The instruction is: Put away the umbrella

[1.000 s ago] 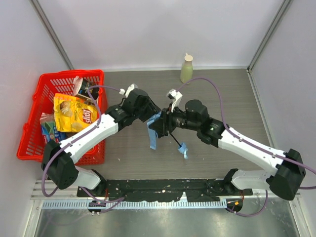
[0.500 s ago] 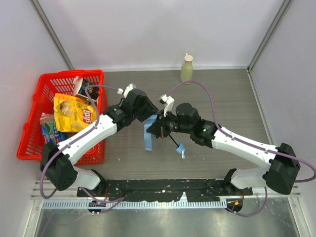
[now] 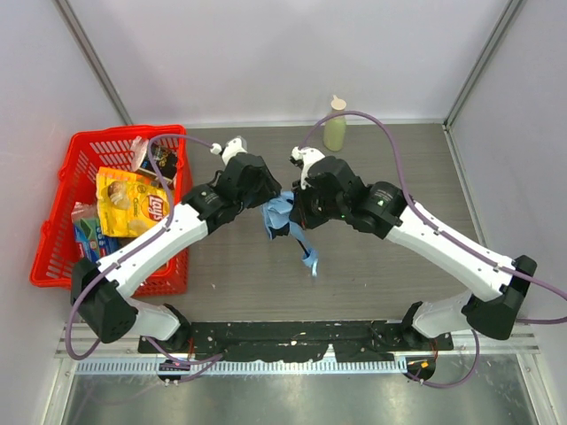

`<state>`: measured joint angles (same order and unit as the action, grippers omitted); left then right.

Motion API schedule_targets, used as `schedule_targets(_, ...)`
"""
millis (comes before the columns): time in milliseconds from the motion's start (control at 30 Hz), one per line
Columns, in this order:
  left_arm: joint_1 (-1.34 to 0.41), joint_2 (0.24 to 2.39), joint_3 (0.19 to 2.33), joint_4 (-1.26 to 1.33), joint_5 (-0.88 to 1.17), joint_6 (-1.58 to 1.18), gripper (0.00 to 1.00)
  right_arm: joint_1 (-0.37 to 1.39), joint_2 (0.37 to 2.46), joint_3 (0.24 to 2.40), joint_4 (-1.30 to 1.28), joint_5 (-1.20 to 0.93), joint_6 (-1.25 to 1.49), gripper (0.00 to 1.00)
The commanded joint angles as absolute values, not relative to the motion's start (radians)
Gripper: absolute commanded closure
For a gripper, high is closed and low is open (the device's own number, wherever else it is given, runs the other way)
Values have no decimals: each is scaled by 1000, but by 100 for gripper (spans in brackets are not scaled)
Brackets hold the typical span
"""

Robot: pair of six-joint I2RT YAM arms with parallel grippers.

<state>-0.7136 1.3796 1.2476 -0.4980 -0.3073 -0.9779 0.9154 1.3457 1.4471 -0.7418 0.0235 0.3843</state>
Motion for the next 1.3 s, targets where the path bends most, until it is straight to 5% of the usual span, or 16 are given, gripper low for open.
schedule_targets(0,-701,1344,1304,-459,-405,-905,100,928,1371,1500,-951,107,316,99)
schedule_targets(400,-699,1276,1206,-353,-384,-897,100,903,1318,1394,-816,-163,338,99)
schedule_targets(633,-700,1308,1249,-399,-405,-865,100,908,1354,1501,-1090,250,279,99)
schedule_targets(900,-701,1396,1308,-431,-434,-940,100,1132,1485,1632,-1111,713,388,99)
schedule_targets(1000,-690,1431,1342,-396,-375,-950,100,1172,1459,1580,-923,439,376,93)
schedule_targets(1067,-669,1442,1345,-326,-295,-950,100,1169,1364,1438,-692,79,376,73)
schedule_targets(1133,-634,1439,1309,-188,-176,-957,100,1151,1298,1354,-561,-91,443,65)
schedule_targets(1267,-578,1413,1189,163,24,-1002,100,1049,1174,1232,-477,-199,544,55)
